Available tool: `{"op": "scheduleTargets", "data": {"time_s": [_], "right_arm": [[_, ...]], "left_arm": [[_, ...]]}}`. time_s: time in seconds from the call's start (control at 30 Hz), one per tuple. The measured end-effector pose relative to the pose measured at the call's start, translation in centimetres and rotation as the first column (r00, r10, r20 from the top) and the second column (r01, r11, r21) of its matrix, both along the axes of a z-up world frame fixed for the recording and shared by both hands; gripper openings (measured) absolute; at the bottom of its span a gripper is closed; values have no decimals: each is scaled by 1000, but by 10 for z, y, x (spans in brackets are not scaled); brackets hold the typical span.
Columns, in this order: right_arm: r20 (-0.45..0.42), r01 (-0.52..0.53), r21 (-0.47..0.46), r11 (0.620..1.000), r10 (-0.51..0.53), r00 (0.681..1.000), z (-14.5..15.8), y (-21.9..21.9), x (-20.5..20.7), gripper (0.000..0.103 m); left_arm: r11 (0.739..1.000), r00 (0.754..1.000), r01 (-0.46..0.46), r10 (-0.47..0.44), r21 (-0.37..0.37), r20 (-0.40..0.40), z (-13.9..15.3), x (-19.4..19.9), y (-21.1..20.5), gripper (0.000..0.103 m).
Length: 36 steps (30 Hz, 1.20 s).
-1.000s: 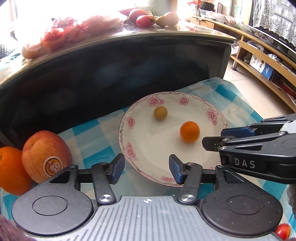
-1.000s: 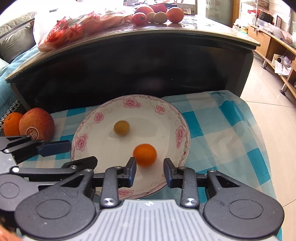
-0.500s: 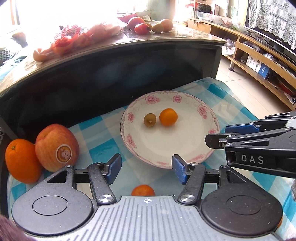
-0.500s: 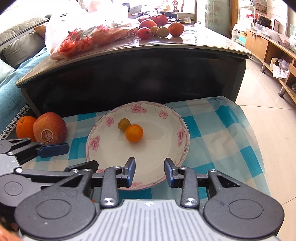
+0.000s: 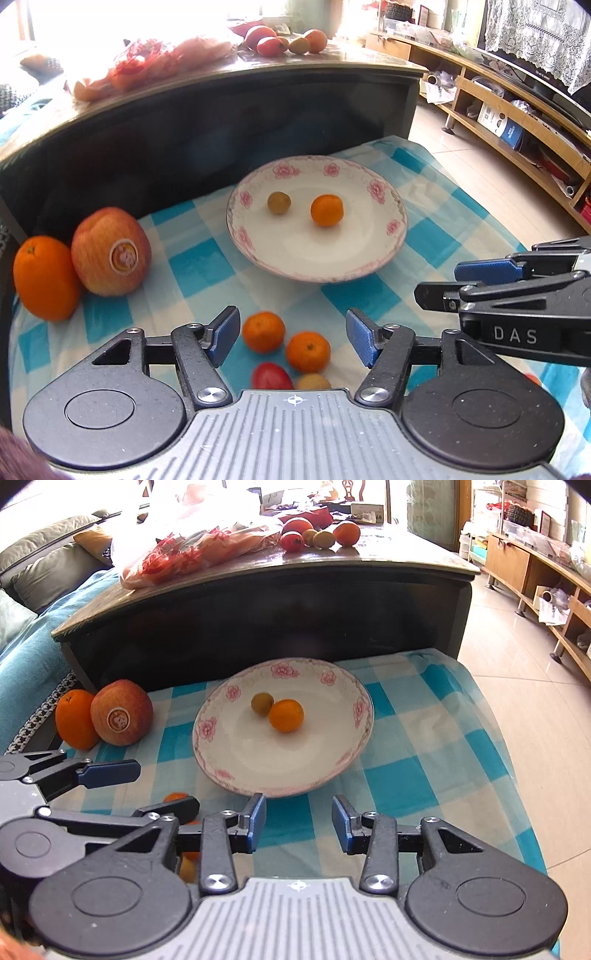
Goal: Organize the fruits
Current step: 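Move both grippers back toward the scattered fruit on the cloth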
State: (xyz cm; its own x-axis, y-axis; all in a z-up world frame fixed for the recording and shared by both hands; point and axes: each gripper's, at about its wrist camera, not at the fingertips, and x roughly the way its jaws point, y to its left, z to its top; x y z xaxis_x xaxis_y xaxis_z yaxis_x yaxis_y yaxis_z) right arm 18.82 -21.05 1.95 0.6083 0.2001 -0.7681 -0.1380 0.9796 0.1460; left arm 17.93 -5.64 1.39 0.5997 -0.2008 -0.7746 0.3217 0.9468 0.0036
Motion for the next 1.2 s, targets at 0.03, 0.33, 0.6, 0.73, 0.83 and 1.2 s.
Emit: {"op": "scheduleTargets", "data": {"time_s": [0.03, 0.33, 0.6, 0.73, 0.83, 1.2], "right_arm": [[-5, -1, -2, 1000, 0, 1000, -1, 0, -3, 43], [-49, 9, -1, 1000, -9, 999, -10, -6, -34, 43], [-87, 27, 0, 1000, -27, 996, -15, -16, -58, 44], [-107, 41, -1, 999, -40, 993, -19, -21, -70, 44], [-116, 53, 7, 999, -52, 992, -20, -26, -78, 44], [-132, 92, 36, 995, -86, 987, -22, -45, -91, 45]], "left_arm": [[1000, 1000, 0, 0, -1, -4, -1, -4, 0, 71], [1000, 998, 22, -23, -18, -54, -10, -37, -4, 71], [999, 996, 42, -44, -33, -83, -15, -61, -8, 71], [998, 993, 55, -58, -34, -106, -21, -72, -12, 71], [997, 990, 69, -71, -20, -120, -28, -78, -17, 71], [996, 985, 81, -77, 22, -151, -48, -80, -26, 70]]}}
